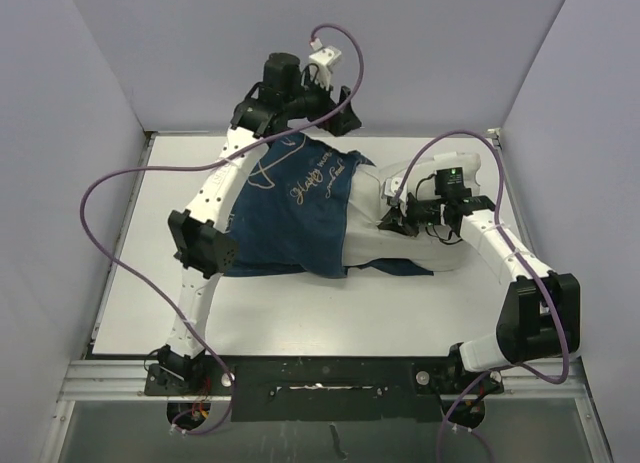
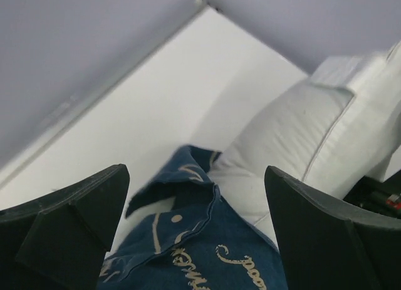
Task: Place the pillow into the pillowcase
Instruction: Stuff the pillow into the pillowcase.
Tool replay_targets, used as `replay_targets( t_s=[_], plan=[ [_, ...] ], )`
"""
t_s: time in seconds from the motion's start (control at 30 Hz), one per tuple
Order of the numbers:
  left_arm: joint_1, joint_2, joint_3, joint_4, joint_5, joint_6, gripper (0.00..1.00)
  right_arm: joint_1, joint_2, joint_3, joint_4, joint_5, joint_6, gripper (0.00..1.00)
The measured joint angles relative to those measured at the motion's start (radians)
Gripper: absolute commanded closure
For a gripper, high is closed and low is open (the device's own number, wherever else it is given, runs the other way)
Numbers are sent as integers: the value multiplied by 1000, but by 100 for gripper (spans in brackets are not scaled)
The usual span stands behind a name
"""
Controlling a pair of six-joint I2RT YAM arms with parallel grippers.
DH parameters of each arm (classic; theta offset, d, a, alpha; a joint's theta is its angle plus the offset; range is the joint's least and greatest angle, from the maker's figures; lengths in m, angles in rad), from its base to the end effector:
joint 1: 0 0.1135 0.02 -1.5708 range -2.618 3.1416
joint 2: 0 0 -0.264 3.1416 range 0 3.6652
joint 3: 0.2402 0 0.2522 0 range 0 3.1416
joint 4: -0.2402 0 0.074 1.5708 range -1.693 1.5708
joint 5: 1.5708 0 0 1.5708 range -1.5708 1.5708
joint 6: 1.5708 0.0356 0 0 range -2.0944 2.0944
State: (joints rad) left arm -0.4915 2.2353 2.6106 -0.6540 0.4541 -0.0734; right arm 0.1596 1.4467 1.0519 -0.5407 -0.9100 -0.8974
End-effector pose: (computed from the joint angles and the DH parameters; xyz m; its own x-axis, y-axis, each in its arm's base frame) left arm 0.4252 -0.2453 0.4378 -0.3003 0.0860 -0.9500 0.7760 0.6012 -0.1909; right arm 0.2852 0.0744 0.2595 -0.0578 -0.4952 -0.8668 -0.9705 0.2315 -0.0676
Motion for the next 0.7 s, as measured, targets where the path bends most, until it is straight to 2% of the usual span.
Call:
replay_targets(
  t_s=[0.13, 0.27, 0.33, 0.4, 0.53, 0.57, 0.7],
  plan=[
    [-7, 118, -2, -41, 134, -4, 10, 5, -17, -12, -11, 0, -5, 100],
    [-27, 176, -8, -112, 185, -5, 16, 6, -21, -16, -19, 0, -9, 100],
    [-40, 184, -8, -139, 191, 0, 34, 6, -21, -16, -22, 0, -9, 100],
    [-51, 184, -8, -159, 186, 4, 61, 6, -21, -16, -24, 0, -9, 100],
    [-66, 184, -8, -169, 134, -5, 97, 6, -24, -16, -40, 0, -9, 100],
    [-66, 184, -8, -173, 120, -13, 100, 6, -26, -16, -45, 0, -9, 100],
    [-60, 184, -7, -163, 93, -61, 100, 6, -29, 3, -76, 2, -12, 100]
  ],
)
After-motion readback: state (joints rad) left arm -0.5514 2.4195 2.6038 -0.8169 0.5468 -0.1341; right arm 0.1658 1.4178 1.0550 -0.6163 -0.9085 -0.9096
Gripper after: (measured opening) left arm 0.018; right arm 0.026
